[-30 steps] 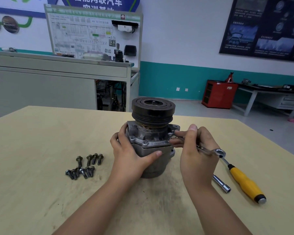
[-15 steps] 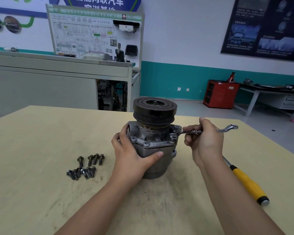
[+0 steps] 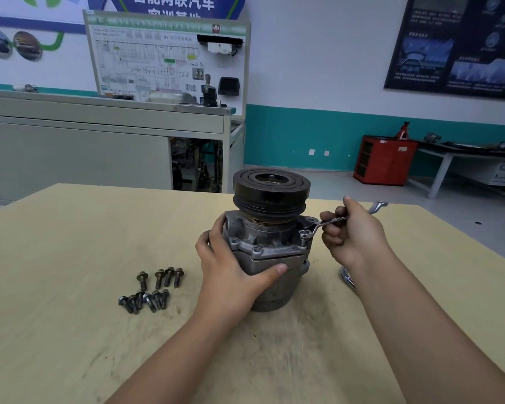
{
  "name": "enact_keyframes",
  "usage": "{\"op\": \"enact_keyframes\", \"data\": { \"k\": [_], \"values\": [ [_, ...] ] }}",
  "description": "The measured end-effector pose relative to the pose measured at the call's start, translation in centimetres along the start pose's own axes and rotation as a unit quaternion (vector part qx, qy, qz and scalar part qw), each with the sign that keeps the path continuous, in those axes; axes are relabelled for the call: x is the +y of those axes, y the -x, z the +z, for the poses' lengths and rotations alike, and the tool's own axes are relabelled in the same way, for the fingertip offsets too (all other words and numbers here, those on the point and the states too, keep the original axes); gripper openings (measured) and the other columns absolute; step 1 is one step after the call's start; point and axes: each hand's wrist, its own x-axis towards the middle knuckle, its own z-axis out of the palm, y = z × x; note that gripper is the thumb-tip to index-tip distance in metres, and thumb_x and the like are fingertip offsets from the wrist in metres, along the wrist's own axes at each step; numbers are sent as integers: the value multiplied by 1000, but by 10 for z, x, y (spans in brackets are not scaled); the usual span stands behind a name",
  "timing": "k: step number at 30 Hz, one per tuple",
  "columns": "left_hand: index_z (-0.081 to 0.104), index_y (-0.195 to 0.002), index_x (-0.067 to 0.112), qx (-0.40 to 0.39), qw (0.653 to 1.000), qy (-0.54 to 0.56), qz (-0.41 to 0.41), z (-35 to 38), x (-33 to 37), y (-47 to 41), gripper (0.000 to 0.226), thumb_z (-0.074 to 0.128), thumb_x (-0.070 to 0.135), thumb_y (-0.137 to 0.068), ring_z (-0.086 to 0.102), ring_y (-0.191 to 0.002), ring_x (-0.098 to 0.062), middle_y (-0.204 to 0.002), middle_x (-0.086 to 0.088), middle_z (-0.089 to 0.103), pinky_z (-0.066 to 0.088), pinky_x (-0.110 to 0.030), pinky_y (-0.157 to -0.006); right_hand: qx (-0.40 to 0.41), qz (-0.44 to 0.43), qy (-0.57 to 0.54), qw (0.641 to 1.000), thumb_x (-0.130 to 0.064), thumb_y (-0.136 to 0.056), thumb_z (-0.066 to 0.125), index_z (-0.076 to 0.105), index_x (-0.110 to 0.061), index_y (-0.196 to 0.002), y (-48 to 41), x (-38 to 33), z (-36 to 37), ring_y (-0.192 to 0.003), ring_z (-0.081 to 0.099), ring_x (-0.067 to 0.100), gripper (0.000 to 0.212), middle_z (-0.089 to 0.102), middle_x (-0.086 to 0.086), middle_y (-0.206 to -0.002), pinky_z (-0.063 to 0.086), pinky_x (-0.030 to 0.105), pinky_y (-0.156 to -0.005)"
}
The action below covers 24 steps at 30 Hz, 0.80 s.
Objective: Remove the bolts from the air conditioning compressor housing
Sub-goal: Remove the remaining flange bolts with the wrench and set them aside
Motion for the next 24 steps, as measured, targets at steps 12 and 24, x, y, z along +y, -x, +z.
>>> {"op": "enact_keyframes", "data": {
  "k": [12, 24],
  "values": [
    [4, -141, 45, -7, 1000, -1, -9, -1, 1, 0, 117, 78, 58, -52, 24, -123, -4, -115, 26, 6, 22, -19, -103, 12, -304, 48, 952, -22, -97, 53, 58, -13, -52, 48, 12, -7, -43, 63, 24, 46, 68, 11, -58, 47, 21, -40],
    [6, -143, 40, 6, 1000, 0, -8, 0, 1, -1, 119, 80, 55, -51, 21, -121, -1, -125, 19, 9, 21, -19, -103, 16, -406, 143, 903, -32, -91, 55, 54, -6, -61, 68, 38, -5, -51, 67, 20, 40, 68, 3, -61, 53, 24, -48]
  ]
}}
